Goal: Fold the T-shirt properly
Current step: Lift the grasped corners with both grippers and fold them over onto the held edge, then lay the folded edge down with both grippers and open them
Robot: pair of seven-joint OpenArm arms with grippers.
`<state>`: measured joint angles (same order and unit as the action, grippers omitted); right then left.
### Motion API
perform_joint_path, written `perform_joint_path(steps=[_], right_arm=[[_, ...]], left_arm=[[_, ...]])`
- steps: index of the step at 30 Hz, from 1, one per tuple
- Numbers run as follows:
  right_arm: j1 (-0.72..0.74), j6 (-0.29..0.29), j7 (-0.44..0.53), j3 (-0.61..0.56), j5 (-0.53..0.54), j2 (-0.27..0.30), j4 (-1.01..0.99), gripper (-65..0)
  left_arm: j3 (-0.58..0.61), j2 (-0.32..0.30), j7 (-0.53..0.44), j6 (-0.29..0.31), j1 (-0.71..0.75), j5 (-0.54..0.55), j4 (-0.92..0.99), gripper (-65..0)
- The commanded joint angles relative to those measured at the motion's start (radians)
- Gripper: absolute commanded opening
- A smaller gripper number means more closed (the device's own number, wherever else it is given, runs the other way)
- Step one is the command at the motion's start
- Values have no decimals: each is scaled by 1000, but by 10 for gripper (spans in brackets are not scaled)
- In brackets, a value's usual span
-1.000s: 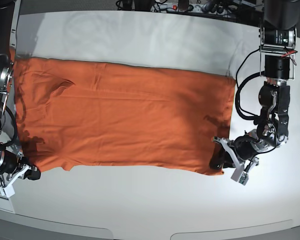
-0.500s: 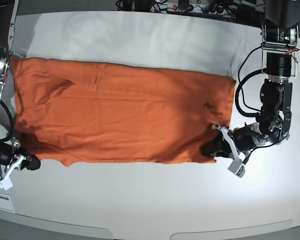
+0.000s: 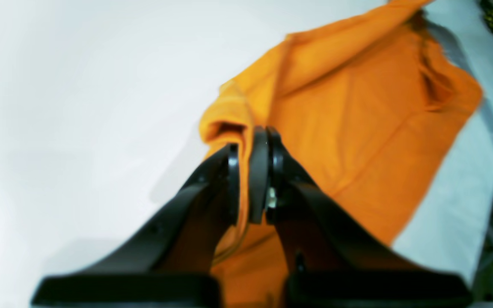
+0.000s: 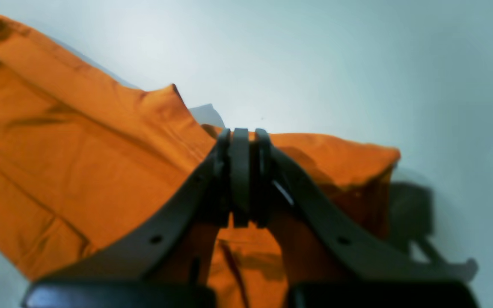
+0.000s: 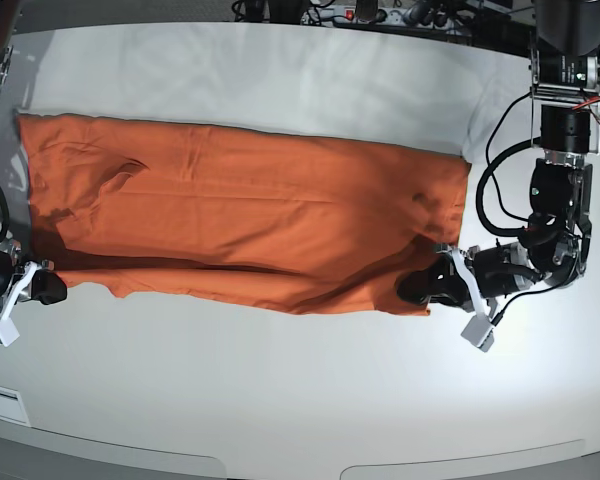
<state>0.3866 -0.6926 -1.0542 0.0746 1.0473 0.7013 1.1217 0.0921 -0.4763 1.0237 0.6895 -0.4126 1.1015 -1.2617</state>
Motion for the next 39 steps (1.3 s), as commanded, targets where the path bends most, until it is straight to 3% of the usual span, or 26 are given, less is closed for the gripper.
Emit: perform_joint_path(steps=[1,6,11,22,29,39], right_arm=[[21,-6,-2,9,53,28,29,-650],[19,-6,-100,9,162,31,43,-650],[0,-6,-100,9,160,34,43,-650],[-29,-6,-92,10,150,75,43,-650],[-30,-6,-88,10,119,77,43,-650],[-30,-6,-88,10,107,77,43,-650]], left_arm=[[-6,-11,3,9,-28,49,-25,-650],[-6,-12,59,9,-28,86,-73,-650],[-6,-24,133,9,-28,161,-101,-650],[-6,-107,142,9,-20,253,-103,-650],[-6,-129,258,9,-14,382,-121,-650],[-7,-209,283,9,-2,382,-211,-650]])
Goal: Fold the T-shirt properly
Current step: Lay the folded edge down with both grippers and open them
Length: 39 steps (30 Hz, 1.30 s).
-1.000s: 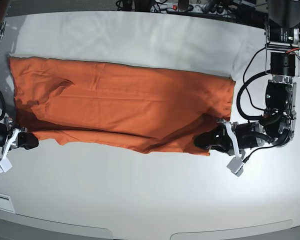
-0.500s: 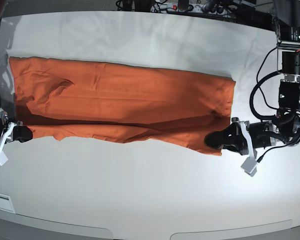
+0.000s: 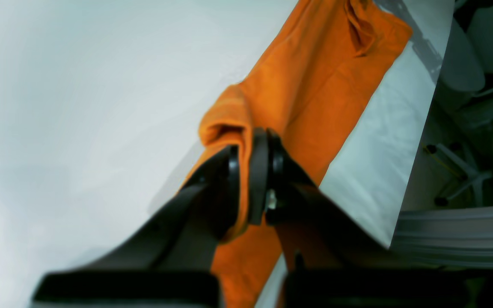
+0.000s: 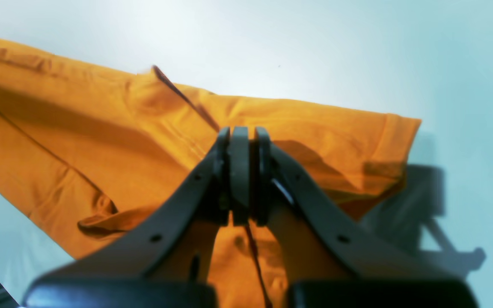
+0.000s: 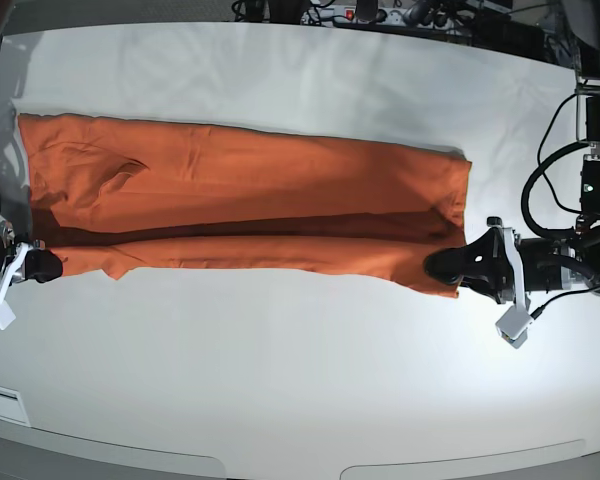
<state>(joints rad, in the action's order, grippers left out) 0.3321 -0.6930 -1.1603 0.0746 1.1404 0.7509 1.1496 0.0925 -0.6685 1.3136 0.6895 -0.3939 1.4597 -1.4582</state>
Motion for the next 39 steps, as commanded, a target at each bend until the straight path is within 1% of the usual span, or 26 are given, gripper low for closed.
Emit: perform_joint_path(steps=[1,10,13,17,20,25,27,34,39], right_arm=[[24,-5,18,10,14,28,16,-650],[25,-5,6,10,15,28,16,-650],[25,-5,-10,10,15,28,16,-650],[12,-5,-17,10,15,31,16,-650],[8,-5,-43,10,19,31,16,-650],[9,-5,-116,10,125,38,16,-650],[9,-5,-138,10,147,40,16,-650],[8,-5,-144,10,146,50,16,-650],[8,-5,-144,10,146,44,16,-650]], left_arm=[[-7,-19,-7,9,-15,24,-15,-650],[-7,-19,-2,9,81,24,-16,-650],[-7,-19,21,9,86,24,-18,-650],[-7,-20,29,9,86,24,-40,-650],[-7,-29,30,9,86,24,-72,-650],[-7,-55,31,9,86,24,-121,-650],[-7,-66,31,9,86,24,-128,-650],[-7,-103,30,9,86,24,-128,-650],[-7,-104,30,9,87,24,-128,-650]])
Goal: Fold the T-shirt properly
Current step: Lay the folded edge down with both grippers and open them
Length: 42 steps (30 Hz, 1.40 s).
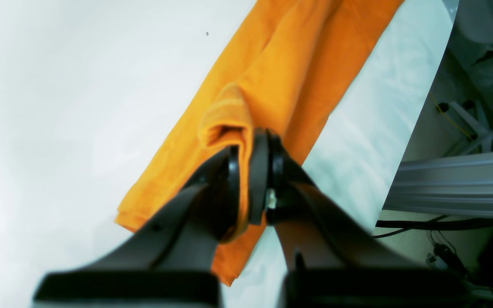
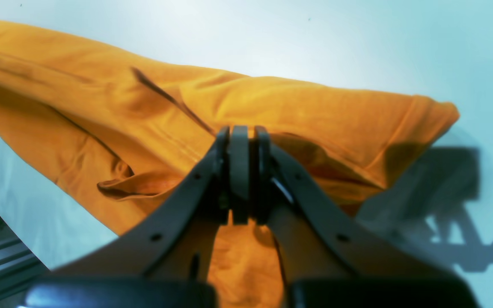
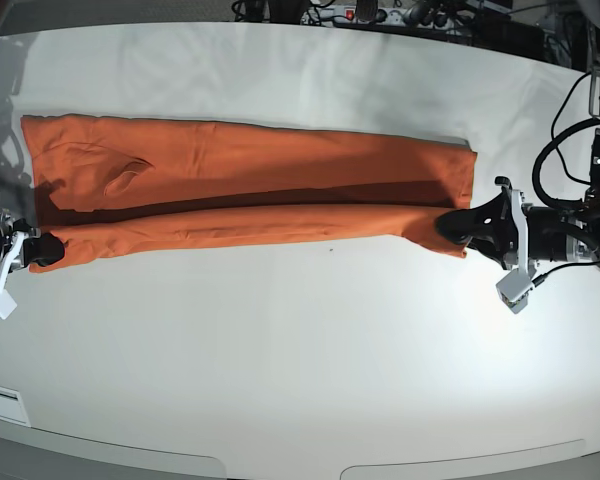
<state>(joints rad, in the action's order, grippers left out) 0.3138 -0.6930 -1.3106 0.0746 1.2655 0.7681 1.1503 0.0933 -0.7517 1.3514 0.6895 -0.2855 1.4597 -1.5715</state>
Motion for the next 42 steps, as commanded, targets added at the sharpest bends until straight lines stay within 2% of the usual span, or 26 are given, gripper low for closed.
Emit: perform_joint_path(steps=[1,9,10,11,13,14,15,19,21,22,23,25,26,34,39,42], right_arm=[[25,-5,7,10,21,26,15,-650],[-23,-5,8,10,21,23,15,-650],[-23,-5,7,10,21,24,15,-598],[-22,-5,7,10,21,25,15,-513],[-16,-5,7,10,22,27,15,-343],[-9,-5,7,10,22,30,15,-310],[2,-5,6,11,32,33,15,-307],[36,-5,6,11,196,66,15,-308],[38,-5,5,11,218,79,15,-312],[37,-5,3,11,218,80,15,-334],[34,-5,-5,11,218,79,15,-387],[32,-5,-13,11,218,67,15,-581],[29,-5,-21,11,218,58,15,-650],[-62,-5,18,11,218,-8,15,-650],[-142,-5,166,11,6,-59,15,-650],[-171,-5,209,11,-119,-84,15,-650]], left_arm=[[-8,-21,-8,9,-22,24,-14,-650],[-8,-14,-13,9,24,24,-14,-650],[-8,-10,-15,9,39,24,-14,-650],[-8,-10,-16,9,54,24,-14,-598],[-8,-11,-16,9,80,24,-14,-401],[-8,-12,-16,9,89,24,-14,-323],[-8,-14,-16,9,93,24,-14,-275],[-10,-23,-20,9,91,24,-14,-260],[-11,-21,-29,9,91,24,-14,-260],[-11,-21,-30,9,91,24,-14,-260],[-11,-21,-29,9,91,24,-14,-260],[-11,-21,-26,9,91,24,-14,-260],[-11,-18,-26,9,91,24,-14,-260],[-11,12,-25,9,98,24,-14,-260],[-11,24,-31,9,107,-13,-14,-260],[-16,23,-45,9,106,-44,-14,-260]])
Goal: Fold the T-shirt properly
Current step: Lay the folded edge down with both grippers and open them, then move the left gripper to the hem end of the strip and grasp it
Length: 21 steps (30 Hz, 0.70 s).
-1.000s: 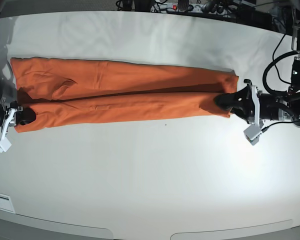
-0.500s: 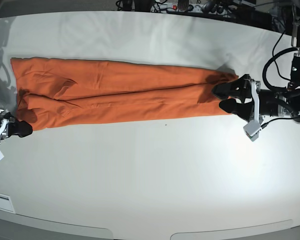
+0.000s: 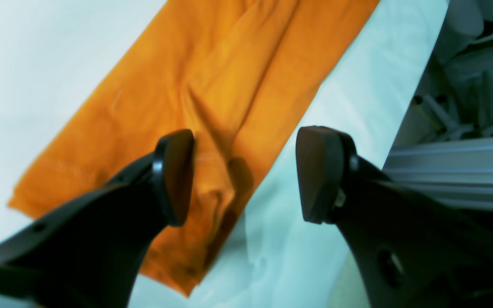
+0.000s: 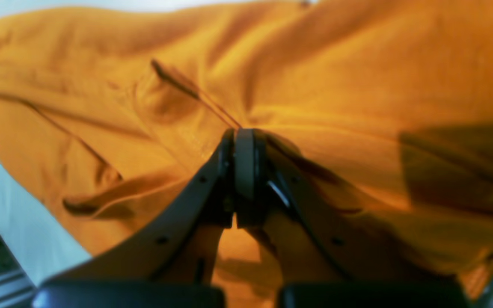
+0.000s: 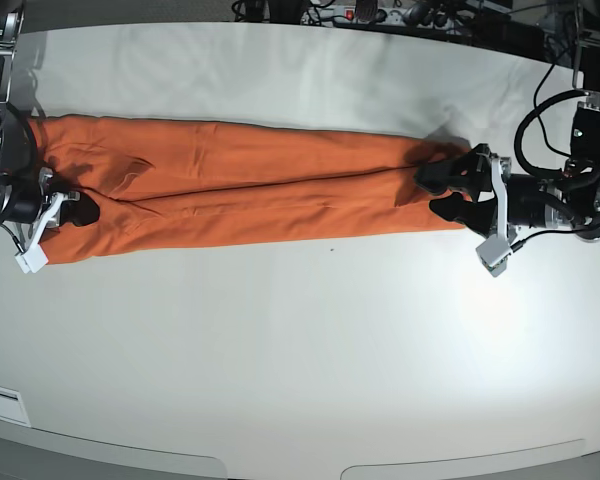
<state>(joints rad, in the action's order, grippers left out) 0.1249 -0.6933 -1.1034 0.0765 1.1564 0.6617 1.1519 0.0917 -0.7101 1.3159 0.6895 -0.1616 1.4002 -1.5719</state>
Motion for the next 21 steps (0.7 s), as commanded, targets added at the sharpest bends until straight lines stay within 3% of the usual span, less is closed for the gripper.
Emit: perform_joint_path(steps=[1,8,13,18,21], right_arm=[[10,-5,21,9,-47,17,13,-650],[-50,-3,128,9,-214,0,13,-650],[-50,119,149,10,-278,-6,13,-650],[-50,262,166,57,-398,-35,13,-650],[-50,307,180,126,-428,-62,13,-650]], left_arm=[[-18,-19,-11,9,-18,4,-14,-260],[-168,-18,-75,9,-19,-100,-14,-260],[-327,10,-89,-31,-3,-190,-14,-260],[-445,46,-89,-32,80,-186,-14,-260],[-482,69,-89,-33,132,-164,-14,-260]])
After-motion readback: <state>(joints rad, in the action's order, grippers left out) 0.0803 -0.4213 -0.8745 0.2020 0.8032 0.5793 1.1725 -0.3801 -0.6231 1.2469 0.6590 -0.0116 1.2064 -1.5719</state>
